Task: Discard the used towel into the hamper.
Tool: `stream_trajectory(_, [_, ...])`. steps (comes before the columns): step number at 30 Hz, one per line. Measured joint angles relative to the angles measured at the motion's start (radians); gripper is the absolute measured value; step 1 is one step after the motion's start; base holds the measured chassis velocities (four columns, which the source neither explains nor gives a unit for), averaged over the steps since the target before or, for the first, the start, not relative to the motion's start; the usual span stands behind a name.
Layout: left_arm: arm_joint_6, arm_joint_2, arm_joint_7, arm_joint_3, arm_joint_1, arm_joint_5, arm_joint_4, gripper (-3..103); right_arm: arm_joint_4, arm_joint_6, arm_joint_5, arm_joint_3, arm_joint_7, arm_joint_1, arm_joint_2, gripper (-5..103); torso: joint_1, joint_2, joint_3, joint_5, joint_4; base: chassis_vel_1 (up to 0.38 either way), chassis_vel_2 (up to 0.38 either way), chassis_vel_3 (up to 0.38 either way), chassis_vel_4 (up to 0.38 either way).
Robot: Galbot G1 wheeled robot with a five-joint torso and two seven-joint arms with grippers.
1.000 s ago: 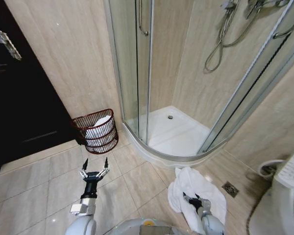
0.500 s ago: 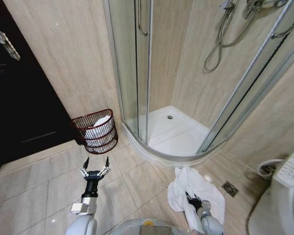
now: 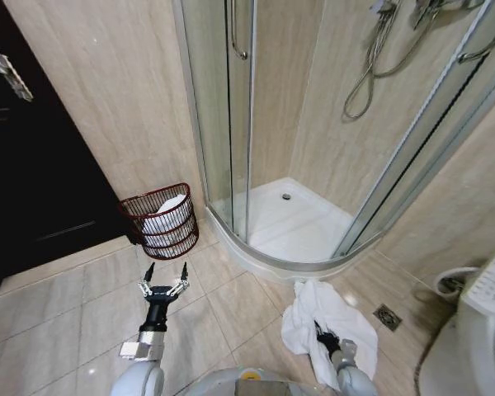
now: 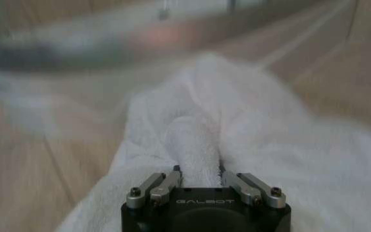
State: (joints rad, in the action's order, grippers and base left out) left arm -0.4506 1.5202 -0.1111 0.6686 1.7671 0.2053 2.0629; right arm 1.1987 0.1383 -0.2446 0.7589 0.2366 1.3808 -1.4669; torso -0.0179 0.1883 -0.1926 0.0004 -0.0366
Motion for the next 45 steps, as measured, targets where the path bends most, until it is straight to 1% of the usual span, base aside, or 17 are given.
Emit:
stream_trajectory(2, [0.0, -0.003, 0.0, 0.001, -0.001, 0.007, 0.006, 100, 0.078, 0.043, -0.01, 0.002, -0.037, 0.03, -0.009, 19, 0.0, 0.0, 0.0, 0.0004, 0.0002, 0.0, 0.0, 0.0, 0.0])
stream_trajectory(3, [0.0, -0.003, 0.0, 0.001, -0.001, 0.007, 0.006, 100, 0.078, 0.043, -0.01, 0.002, -0.037, 0.03, -0.009, 19, 0.0, 0.0, 0.0, 0.0004, 0.0002, 0.0, 0.0, 0.0, 0.0])
stream_trajectory(5, [0.0, -0.007, 0.0, 0.001, -0.002, 0.011, 0.011, 100, 0.187, 0.108, 0.005, 0.023, -0.084, 0.068, -0.024, 19, 0.0, 0.0, 0.0, 0.0003, 0.0, 0.0, 0.0, 0.0, 0.0])
stream_trajectory(6, [0.0, -0.007, 0.0, 0.001, -0.002, 0.011, 0.011, 100, 0.187, 0.108, 0.005, 0.023, -0.084, 0.068, -0.024, 19, 0.0, 0.0, 0.0, 0.0003, 0.0, 0.0, 0.0, 0.0, 0.0])
stream_trajectory(8, [0.0, -0.009, 0.0, 0.001, 0.001, 0.016, 0.014, 100, 0.302, 0.161, 0.03, 0.052, -0.112, 0.113, -0.032, 19, 0.0, 0.0, 0.0, 0.0002, 0.0, 0.0, 0.0, 0.0, 0.0])
stream_trajectory(9, [0.0, -0.009, 0.0, 0.001, 0.001, 0.016, 0.014, 100, 0.302, 0.161, 0.03, 0.052, -0.112, 0.113, -0.032, 19, 0.0, 0.0, 0.0, 0.0002, 0.0, 0.0, 0.0, 0.0, 0.0])
stream_trajectory(12, [-0.002, -0.012, 0.0, 0.001, 0.005, 0.02, 0.02, 100, 0.476, 0.203, 0.037, 0.091, -0.145, 0.198, -0.033, 19, 0.0, 0.0, 0.0, -0.0005, 0.0001, 0.0, 0.0, 0.0, 0.0])
stream_trajectory(13, [-0.002, -0.012, 0.0, 0.001, 0.005, 0.02, 0.02, 100, 0.476, 0.203, 0.037, 0.091, -0.145, 0.198, -0.033, 19, 0.0, 0.0, 0.0, -0.0005, 0.0001, 0.0, 0.0, 0.0, 0.0])
stream_trajectory(15, [0.003, -0.012, 0.002, -0.001, 0.005, 0.02, 0.027, 100, 0.629, 0.213, 0.033, 0.129, -0.168, 0.273, -0.037, 19, 0.0, 0.0, 0.0, -0.0003, 0.0005, 0.0, 0.0, 0.0, 0.0])
stream_trajectory(17, [0.013, -0.011, 0.003, -0.002, 0.001, 0.022, 0.031, 100, 0.741, 0.194, 0.029, 0.147, -0.187, 0.32, -0.043, 19, 0.0, 0.001, 0.0, -0.0009, 0.0004, 0.0, 0.0, 0.0, 0.0])
stream_trajectory(22, [0.02, -0.009, 0.004, -0.002, -0.007, 0.026, 0.033, 100, 0.869, 0.149, 0.021, 0.155, -0.208, 0.368, -0.055, 19, 0.0, 0.001, 0.0, -0.0006, 0.0003, 0.0, 0.0, 0.0, 0.0])
stream_trajectory(25, [0.029, -0.007, 0.009, 0.0, -0.014, 0.026, 0.038, 100, 1.04, 0.076, 0.021, 0.144, -0.232, 0.404, -0.076, 19, 0.0, 0.001, 0.0, -0.0005, 0.0003, 0.0, 0.0, 0.0, 0.0])
stream_trajectory(26, [0.032, -0.007, 0.01, 0.0, -0.014, 0.026, 0.04, 100, 1.061, 0.067, 0.023, 0.142, -0.233, 0.405, -0.078, 19, 0.0, 0.001, 0.001, -0.0006, 0.0002, 0.0, 0.0, 0.0, 0.0])
stream_trajectory(32, [0.065, -0.011, 0.02, 0.005, -0.009, 0.017, 0.052, 100, 1.131, 0.02, 0.037, 0.139, -0.235, 0.389, -0.081, 19, 0.0, 0.001, 0.0, -0.0004, 0.0003, 0.0, 0.0, 0.0, 0.0])
stream_trajectory(39, [0.081, -0.015, 0.021, 0.008, -0.014, 0.014, 0.053, 100, 1.173, -0.009, 0.051, 0.128, -0.239, 0.376, -0.085, 19, 0.0, 0.001, 0.0, -0.0005, 0.0002, 0.0, 0.0, 0.0, 0.0])
stream_trajectory(41, [0.08, -0.015, 0.021, 0.008, -0.016, 0.014, 0.051, 100, 1.177, -0.013, 0.053, 0.124, -0.241, 0.376, -0.085, 19, 0.0, 0.001, 0.0, -0.0004, 0.0003, 0.0, 0.0, 0.0, 0.0])
stream_trajectory(45, [0.046, -0.011, 0.061, 0.013, -0.037, -0.032, 0.018, 100, 1.176, -0.028, 0.082, 0.11, -0.244, 0.362, -0.09, 19, 0.0, 0.001, 0.0, -0.0006, -0.0001, 0.0, 0.0, 0.0, 0.0])
